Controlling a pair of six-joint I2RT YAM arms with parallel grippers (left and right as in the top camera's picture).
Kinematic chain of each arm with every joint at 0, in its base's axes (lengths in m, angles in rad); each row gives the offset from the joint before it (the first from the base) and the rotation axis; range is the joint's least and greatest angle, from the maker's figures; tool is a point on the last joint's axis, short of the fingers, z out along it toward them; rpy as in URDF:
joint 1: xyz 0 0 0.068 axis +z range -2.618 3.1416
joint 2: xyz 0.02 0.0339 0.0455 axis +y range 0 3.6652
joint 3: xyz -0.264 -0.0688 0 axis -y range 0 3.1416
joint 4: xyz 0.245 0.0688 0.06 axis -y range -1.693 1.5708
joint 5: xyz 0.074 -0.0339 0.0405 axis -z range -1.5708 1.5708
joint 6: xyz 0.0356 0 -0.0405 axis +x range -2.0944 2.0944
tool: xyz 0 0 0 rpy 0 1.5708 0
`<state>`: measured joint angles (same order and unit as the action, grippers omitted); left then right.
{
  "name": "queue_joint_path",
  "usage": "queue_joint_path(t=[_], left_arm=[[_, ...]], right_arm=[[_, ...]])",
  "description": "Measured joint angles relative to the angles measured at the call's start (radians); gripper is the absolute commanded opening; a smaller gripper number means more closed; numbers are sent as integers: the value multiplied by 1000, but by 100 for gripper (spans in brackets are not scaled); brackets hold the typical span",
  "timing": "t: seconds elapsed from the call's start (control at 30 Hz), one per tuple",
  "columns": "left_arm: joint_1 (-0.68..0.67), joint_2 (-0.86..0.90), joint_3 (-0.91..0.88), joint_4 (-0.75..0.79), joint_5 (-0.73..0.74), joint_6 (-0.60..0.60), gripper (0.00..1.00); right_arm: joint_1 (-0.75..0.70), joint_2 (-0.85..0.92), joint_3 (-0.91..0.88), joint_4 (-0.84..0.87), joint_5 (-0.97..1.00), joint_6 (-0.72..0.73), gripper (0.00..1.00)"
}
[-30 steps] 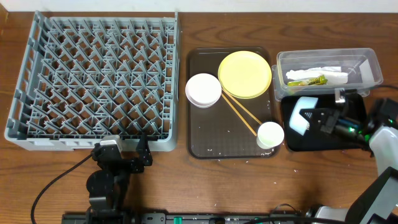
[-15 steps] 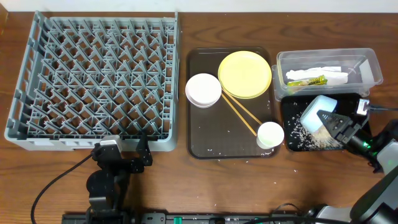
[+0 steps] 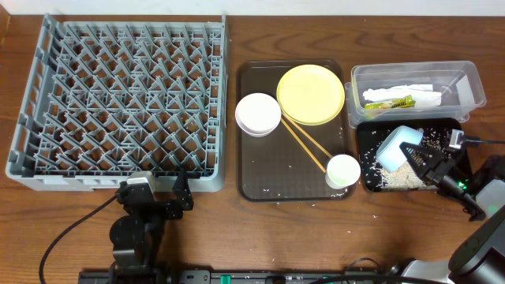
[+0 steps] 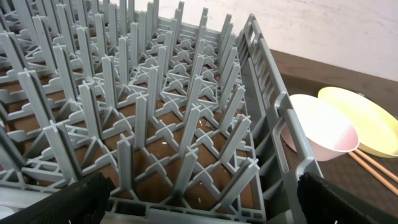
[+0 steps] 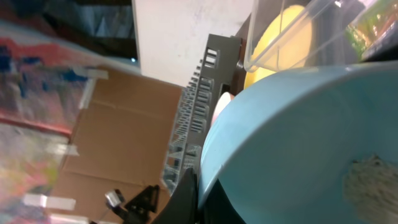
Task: Sort waste into correct bins and load items into the dishwasher
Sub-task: 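Tip the blue bowl over the black tray to pour out the rice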
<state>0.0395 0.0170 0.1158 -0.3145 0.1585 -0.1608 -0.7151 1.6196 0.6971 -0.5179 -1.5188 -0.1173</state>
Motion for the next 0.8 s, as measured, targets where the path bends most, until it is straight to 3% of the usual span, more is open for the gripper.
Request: queue_joint_path(t=[0.2, 0.8], left_arm=[[0, 0, 0, 0, 0, 0, 98], [0, 0, 0, 0, 0, 0, 98]], right_arm=[[-3, 0, 0, 3, -1, 143, 1], [-124, 0, 0, 8, 0, 285, 1]])
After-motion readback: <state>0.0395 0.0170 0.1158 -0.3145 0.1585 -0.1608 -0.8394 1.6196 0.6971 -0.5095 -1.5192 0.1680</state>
